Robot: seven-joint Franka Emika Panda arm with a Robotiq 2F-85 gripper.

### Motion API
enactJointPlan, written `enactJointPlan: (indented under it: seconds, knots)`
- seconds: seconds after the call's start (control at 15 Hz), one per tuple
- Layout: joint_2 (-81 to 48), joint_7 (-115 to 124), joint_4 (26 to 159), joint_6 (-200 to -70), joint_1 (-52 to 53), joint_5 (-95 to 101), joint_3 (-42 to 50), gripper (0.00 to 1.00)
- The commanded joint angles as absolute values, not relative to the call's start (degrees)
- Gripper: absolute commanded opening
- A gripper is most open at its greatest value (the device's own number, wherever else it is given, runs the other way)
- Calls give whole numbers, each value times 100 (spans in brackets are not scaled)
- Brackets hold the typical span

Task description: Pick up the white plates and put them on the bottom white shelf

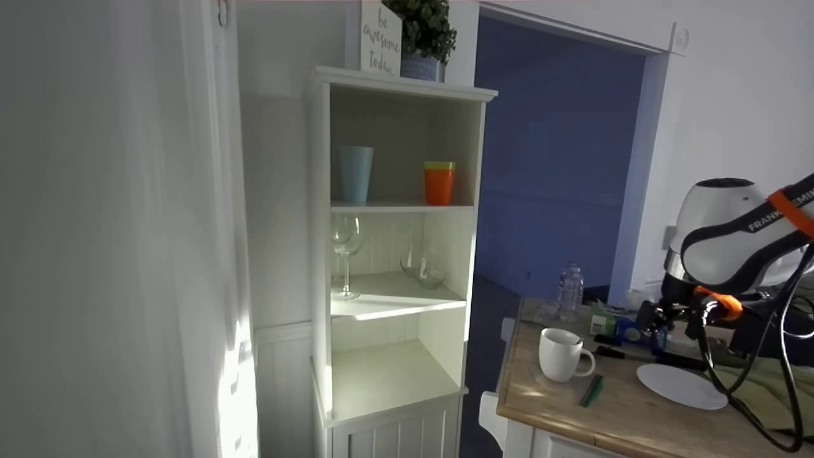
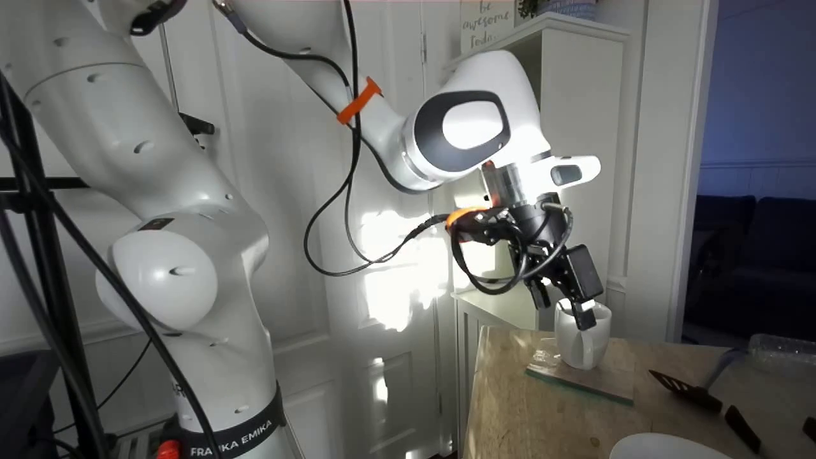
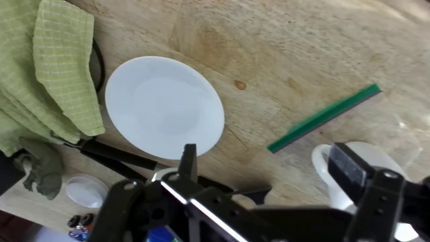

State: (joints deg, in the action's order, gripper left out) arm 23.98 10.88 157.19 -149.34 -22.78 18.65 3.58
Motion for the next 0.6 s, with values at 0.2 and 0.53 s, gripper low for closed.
enactJointPlan:
  seconds: [0.2,0.53]
  knots:
    - [1136,3969,15054,-14542,-4014,4473,-1305,100]
    - [1007,4115,14984,-14107,-3028,4685,-411,100]
